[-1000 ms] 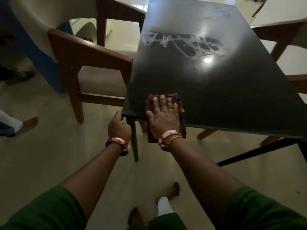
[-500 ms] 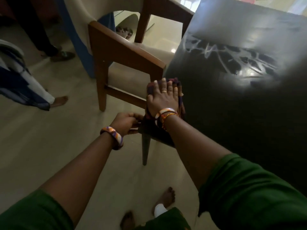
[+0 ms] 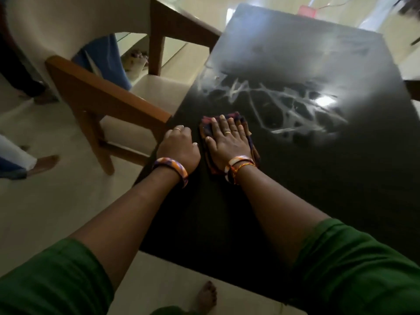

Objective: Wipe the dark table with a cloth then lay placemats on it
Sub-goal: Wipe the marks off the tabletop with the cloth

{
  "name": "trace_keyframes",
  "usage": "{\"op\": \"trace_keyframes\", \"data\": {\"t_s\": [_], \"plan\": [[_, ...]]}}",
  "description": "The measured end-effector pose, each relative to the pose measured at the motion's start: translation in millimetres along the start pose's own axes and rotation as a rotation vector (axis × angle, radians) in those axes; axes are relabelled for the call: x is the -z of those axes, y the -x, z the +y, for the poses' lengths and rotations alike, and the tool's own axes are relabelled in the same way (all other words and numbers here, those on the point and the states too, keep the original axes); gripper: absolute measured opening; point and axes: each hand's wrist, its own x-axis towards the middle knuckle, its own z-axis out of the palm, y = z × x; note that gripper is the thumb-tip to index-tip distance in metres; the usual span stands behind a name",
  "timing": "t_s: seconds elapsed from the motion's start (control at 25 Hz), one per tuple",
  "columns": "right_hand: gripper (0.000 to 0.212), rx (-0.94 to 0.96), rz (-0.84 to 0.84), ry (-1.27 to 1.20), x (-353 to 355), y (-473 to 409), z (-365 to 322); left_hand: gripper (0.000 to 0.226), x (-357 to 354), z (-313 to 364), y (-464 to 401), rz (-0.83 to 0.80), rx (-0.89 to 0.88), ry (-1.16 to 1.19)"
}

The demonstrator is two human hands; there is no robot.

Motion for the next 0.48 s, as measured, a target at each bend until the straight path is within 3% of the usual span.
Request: {"op": "trace_keyframes", "data": {"t_s": [0.16,0.36,0.48], "plan": [[0.059,-0.238,0.055,0.055,14.1,27.1,83.7,0.048,-13.4,49.9,-11.3,-0.110,-0.158,-0.076],[0.060,-0.680,0.066,0.004,39.9,70.9,182.4,0.049,-22.8,71.3,-25.4,-0.196,-0.312,-0.188],[0.067,-0.579,0.097,0.015,33.5,52.0,149.9,0.046,-25.4,69.4,-34.5,-0.183,-0.316,-0.241]]}}
